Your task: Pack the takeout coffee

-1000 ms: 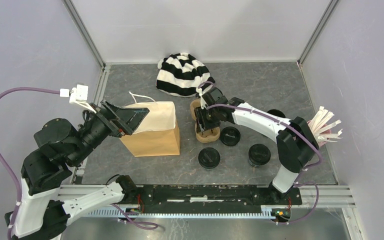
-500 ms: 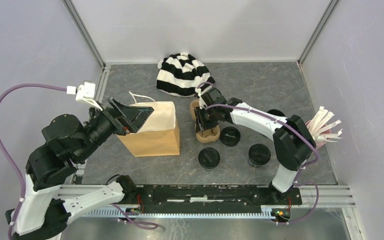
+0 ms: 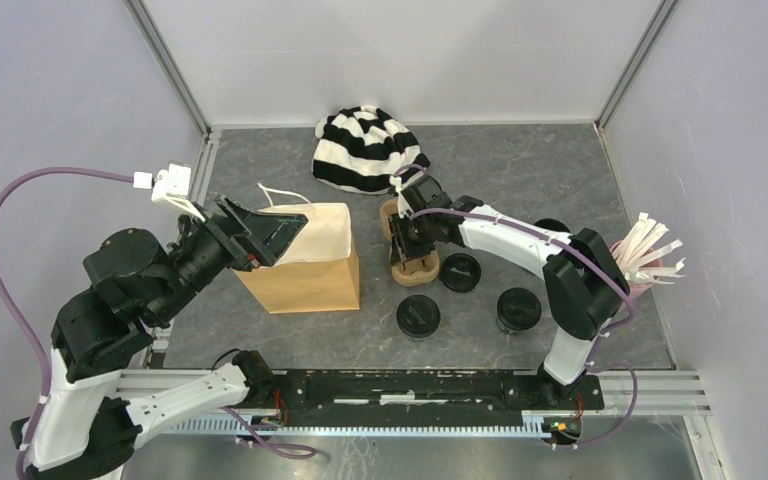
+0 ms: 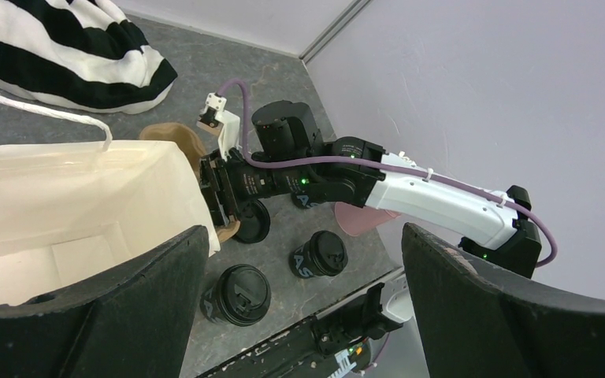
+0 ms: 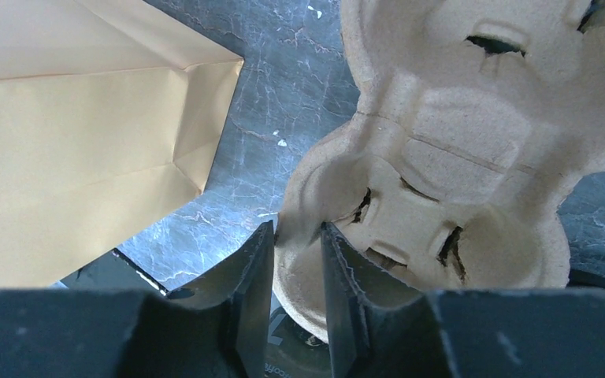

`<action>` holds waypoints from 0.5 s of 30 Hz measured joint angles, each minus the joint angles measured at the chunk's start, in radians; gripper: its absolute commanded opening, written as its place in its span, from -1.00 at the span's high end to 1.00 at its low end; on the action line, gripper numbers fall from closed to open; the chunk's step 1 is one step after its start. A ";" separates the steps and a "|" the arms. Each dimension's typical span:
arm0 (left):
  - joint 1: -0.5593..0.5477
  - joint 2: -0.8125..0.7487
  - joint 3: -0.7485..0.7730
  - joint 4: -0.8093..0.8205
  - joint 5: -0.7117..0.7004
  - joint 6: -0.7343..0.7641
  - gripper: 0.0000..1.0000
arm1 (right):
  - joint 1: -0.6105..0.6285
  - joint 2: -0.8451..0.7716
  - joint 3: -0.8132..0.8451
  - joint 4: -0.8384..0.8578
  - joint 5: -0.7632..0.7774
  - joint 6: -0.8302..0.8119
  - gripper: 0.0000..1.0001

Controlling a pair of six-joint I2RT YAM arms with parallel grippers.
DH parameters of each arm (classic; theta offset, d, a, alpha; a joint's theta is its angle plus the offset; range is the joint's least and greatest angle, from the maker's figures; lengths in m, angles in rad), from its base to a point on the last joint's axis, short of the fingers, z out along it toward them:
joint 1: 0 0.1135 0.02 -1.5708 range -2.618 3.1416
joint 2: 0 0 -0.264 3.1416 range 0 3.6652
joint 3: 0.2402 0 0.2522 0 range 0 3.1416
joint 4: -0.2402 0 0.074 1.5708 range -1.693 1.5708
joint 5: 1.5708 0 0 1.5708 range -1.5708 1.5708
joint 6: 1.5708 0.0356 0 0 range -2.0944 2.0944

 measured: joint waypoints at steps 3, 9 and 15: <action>0.000 0.000 0.000 0.000 0.002 0.000 -0.95 | 0.000 0.000 0.000 -0.001 0.000 0.000 0.53; 0.000 0.000 0.000 0.000 0.003 0.000 -0.95 | 0.000 0.000 0.000 -0.003 0.000 -0.001 0.75; 0.000 0.000 0.000 0.000 0.003 0.000 -0.95 | 0.000 -0.003 0.004 -0.011 0.005 -0.009 0.76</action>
